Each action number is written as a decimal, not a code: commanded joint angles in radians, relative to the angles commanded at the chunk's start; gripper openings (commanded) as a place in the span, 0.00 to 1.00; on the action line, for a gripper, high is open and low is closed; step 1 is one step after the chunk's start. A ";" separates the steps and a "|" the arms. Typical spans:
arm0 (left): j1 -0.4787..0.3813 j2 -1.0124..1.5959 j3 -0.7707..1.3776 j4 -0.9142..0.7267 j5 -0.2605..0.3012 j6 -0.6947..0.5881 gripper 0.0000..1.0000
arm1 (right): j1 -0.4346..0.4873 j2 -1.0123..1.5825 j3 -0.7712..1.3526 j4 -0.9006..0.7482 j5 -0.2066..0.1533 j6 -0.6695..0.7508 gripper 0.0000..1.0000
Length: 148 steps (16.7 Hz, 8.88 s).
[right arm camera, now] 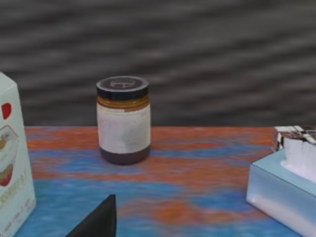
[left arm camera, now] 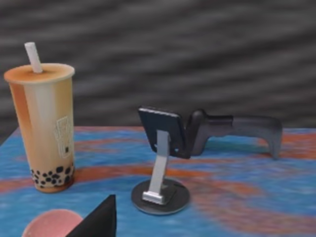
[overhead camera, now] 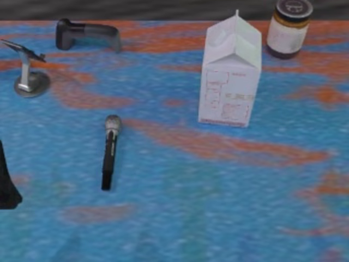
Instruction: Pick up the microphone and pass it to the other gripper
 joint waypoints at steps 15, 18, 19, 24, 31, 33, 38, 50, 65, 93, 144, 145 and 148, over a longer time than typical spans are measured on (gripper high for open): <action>-0.202 0.881 0.657 -0.487 -0.017 -0.183 1.00 | 0.000 0.000 0.000 0.000 0.000 0.000 1.00; -0.267 1.194 0.881 -0.630 -0.018 -0.247 1.00 | 0.000 0.000 0.000 0.000 0.000 0.000 1.00; -0.288 1.293 0.953 -0.675 -0.018 -0.267 1.00 | 0.000 0.000 0.000 0.000 0.000 0.000 1.00; -0.377 1.693 1.248 -0.877 -0.020 -0.350 1.00 | 0.000 0.000 0.000 0.000 0.000 0.000 1.00; -0.425 1.896 1.397 -1.000 -0.026 -0.395 1.00 | 0.000 0.000 0.000 0.000 0.000 0.000 1.00; -0.425 1.896 1.397 -1.000 -0.026 -0.395 1.00 | 0.000 0.000 0.000 0.000 0.000 0.000 1.00; -0.420 1.933 1.357 -0.926 -0.026 -0.389 1.00 | 0.000 0.000 0.000 0.000 0.000 0.000 1.00; -0.416 2.080 1.230 -0.650 -0.024 -0.383 0.92 | 0.000 0.000 0.000 0.000 0.000 0.000 1.00; -0.416 2.080 1.230 -0.650 -0.024 -0.383 0.00 | 0.000 0.000 0.000 0.000 0.000 0.000 1.00; -0.375 1.676 0.873 0.716 0.404 -0.007 0.00 | 0.000 0.000 0.000 0.000 0.000 0.000 1.00; -0.630 1.507 0.802 0.766 0.153 0.015 0.00 | 0.818 1.182 0.765 0.403 0.258 -0.022 1.00; -0.630 1.507 0.802 0.766 0.153 0.015 0.00 | 0.819 1.184 0.766 0.403 0.258 -0.023 1.00; -0.630 1.507 0.802 0.766 0.153 0.015 0.00 | 0.815 1.179 0.764 0.402 0.257 -0.022 1.00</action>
